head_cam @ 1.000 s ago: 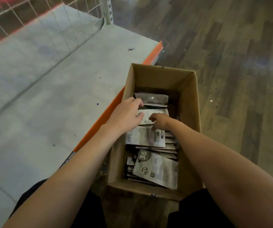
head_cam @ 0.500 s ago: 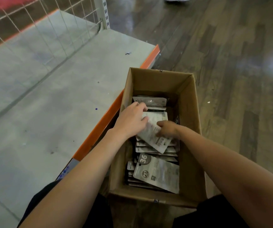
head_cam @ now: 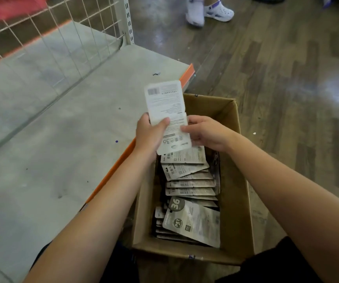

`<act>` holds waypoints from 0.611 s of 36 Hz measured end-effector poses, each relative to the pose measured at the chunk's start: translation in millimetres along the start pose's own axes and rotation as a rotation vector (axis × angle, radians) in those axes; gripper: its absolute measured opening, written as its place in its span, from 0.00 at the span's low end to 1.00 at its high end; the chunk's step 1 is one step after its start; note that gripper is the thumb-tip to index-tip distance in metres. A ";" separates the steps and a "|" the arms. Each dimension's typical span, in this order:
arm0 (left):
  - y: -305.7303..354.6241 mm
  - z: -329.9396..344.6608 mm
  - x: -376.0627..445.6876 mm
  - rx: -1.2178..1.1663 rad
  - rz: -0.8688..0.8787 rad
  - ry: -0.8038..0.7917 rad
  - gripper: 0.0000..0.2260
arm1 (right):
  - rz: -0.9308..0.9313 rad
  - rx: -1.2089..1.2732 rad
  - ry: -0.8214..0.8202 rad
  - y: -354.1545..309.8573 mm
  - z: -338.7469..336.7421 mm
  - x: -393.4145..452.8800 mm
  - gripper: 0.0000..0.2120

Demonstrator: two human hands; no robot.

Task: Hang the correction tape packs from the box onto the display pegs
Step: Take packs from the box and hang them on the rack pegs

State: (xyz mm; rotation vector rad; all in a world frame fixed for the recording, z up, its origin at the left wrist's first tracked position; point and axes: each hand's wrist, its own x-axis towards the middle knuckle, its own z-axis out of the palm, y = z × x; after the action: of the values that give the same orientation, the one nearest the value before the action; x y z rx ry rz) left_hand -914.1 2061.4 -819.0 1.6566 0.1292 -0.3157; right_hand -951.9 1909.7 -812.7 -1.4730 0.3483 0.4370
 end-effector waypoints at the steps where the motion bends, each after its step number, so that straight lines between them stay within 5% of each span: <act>1: 1.0 -5.3 2.3 0.012 -0.005 0.040 0.13 | 0.007 -0.062 0.040 3.1 1.0 4.8 0.07; 4: 3.9 -21.9 6.1 0.058 -0.016 0.076 0.13 | 0.070 -0.463 0.169 21.6 -2.8 24.6 0.07; 9: 3.5 -39.0 2.7 0.120 -0.037 0.032 0.11 | 0.175 -1.076 0.112 61.6 -11.0 62.1 0.12; 22: 8.4 -35.9 0.6 0.179 -0.028 -0.028 0.11 | 0.266 -1.418 0.080 111.3 -29.9 96.9 0.27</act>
State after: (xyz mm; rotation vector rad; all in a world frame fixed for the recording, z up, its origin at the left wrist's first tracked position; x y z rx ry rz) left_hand -906.6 2095.8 -808.2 1.8282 0.1050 -0.3805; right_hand -920.0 1891.6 -958.7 -2.8382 0.2901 0.9361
